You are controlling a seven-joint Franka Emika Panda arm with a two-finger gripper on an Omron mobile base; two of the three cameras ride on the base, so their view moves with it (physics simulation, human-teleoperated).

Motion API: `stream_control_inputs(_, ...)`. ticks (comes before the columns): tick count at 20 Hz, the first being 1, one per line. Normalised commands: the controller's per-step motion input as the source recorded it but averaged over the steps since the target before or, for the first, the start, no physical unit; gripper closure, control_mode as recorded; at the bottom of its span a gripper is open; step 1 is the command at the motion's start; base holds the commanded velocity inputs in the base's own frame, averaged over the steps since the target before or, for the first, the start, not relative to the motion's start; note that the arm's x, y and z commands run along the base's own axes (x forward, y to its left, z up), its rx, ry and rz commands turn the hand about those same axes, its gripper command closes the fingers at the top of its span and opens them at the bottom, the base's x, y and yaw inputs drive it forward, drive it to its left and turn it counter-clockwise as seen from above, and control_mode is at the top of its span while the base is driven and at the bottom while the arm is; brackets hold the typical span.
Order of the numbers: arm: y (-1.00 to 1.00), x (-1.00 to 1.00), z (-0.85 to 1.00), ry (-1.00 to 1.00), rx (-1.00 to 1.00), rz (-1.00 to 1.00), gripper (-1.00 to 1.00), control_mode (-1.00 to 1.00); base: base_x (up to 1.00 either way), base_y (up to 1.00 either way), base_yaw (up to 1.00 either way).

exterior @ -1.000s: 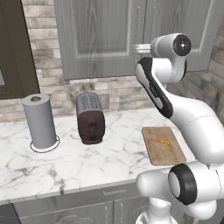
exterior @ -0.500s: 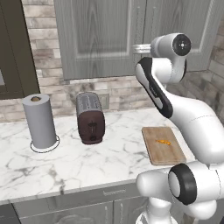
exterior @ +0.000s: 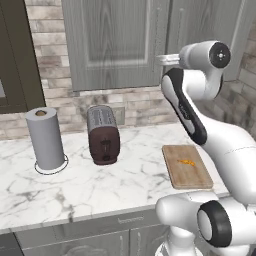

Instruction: Open the cabinet, retrieve the rolling pin, and place it next to the meat on the cutting board to prepare for tenderizing.

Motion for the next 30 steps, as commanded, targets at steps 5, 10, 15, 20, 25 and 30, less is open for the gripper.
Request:
stream_control_inputs(5, -0.25, -0.77, 0.0, 0.0, -0.1, 0.0, 1.0, -1.0, 0.0, 0.0, 0.0)
stream_control_inputs(10, -0.76, -0.79, 0.0, 0.0, -0.1, 0.0, 1.0, -1.0, 0.0, 0.0, 0.0)
stream_control_inputs(15, -0.81, -0.61, 0.0, 0.0, -0.05, 0.0, 1.0, -1.0, 0.0, 0.0, 0.0)
stream_control_inputs(20, -0.26, -0.22, -0.1, 0.0, -0.04, -0.02, -1.0, -1.0, 0.0, 0.0, 0.0)
stream_control_inputs(25, 0.0, -0.56, -0.04, -0.08, -0.02, 0.0, -1.0, -1.0, 0.0, 0.0, 0.0)
stream_control_inputs(30, 0.18, -1.0, -0.02, -0.2, -0.07, 0.01, -1.0, -1.0, 0.0, 0.0, 0.0)
